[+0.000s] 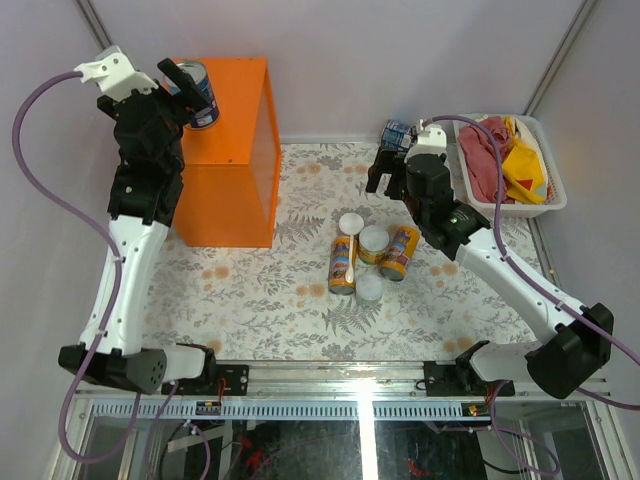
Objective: Place and organize the canned foods onto the counter
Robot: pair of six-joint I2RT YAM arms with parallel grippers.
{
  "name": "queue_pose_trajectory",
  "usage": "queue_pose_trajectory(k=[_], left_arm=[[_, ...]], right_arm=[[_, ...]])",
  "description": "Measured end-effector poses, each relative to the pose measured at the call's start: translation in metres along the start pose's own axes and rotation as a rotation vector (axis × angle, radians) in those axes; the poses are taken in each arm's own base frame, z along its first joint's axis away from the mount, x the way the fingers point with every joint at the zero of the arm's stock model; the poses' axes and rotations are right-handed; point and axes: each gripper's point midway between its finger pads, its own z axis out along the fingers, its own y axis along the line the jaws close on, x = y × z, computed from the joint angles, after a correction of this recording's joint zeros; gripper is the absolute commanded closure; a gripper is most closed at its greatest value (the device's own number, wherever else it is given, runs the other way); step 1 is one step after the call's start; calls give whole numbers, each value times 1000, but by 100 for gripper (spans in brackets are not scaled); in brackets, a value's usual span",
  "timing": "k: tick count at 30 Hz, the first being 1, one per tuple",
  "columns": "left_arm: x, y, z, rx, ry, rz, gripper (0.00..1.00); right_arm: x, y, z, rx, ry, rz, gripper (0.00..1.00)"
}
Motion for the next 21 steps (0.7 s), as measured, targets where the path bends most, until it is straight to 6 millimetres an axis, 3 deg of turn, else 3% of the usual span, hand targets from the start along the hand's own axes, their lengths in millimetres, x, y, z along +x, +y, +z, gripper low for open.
queue_pose_trajectory(k=[5, 9, 16, 21], left_arm=[[2, -7, -27, 57, 4, 20, 45], [30, -5, -34, 59, 57, 53, 67], [86, 2, -10, -5, 166, 105, 71], [114, 8, 4, -57, 205, 118, 71]], right_arm=[[0, 2, 0, -8, 2, 2, 3], [-1, 2, -1, -11, -2, 12, 9], [-4, 5, -2, -19, -11, 35, 13], [-2, 4, -1, -18, -8, 39, 12]])
